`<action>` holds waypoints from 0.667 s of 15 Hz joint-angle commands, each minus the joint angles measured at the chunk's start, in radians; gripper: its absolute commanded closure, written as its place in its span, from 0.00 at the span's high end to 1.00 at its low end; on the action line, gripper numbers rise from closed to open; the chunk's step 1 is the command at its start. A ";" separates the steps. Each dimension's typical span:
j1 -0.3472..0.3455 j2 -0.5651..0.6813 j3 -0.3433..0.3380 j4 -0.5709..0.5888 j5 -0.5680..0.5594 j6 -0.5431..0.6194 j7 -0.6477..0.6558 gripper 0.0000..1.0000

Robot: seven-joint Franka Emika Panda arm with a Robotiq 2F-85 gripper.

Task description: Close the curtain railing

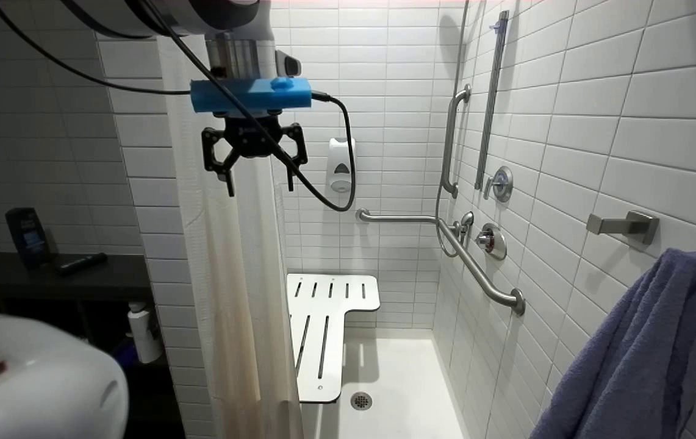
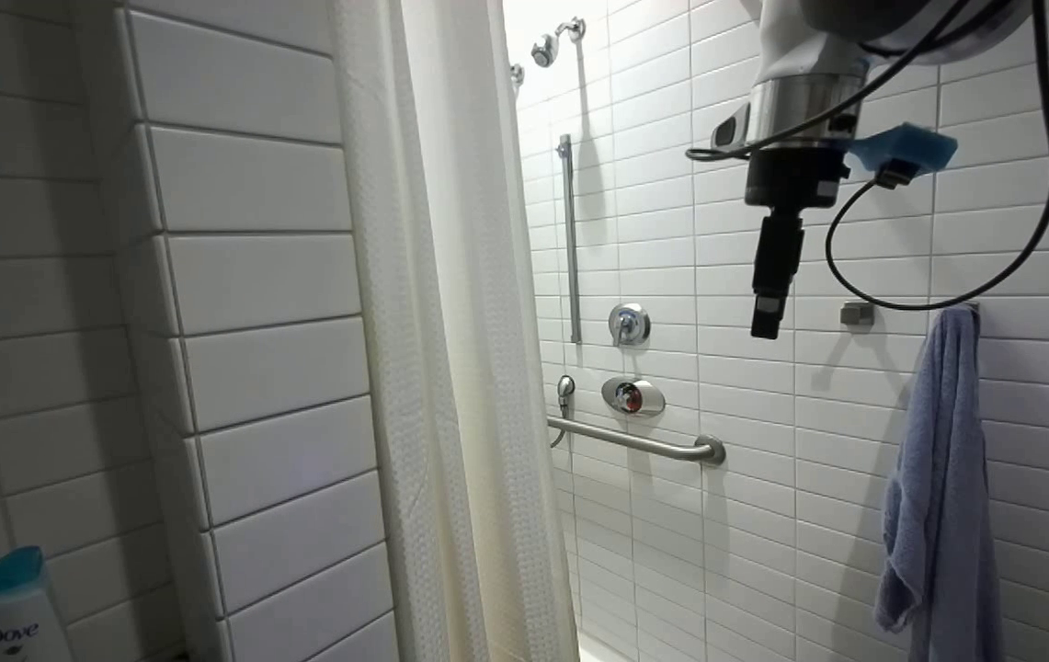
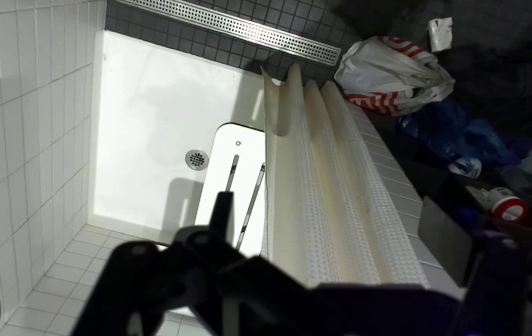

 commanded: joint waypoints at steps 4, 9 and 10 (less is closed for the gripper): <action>0.034 0.002 -0.028 0.007 0.005 0.037 -0.104 1.00; 0.048 -0.002 -0.047 0.003 0.014 0.053 -0.217 1.00; 0.047 -0.003 -0.048 0.003 0.012 0.052 -0.235 1.00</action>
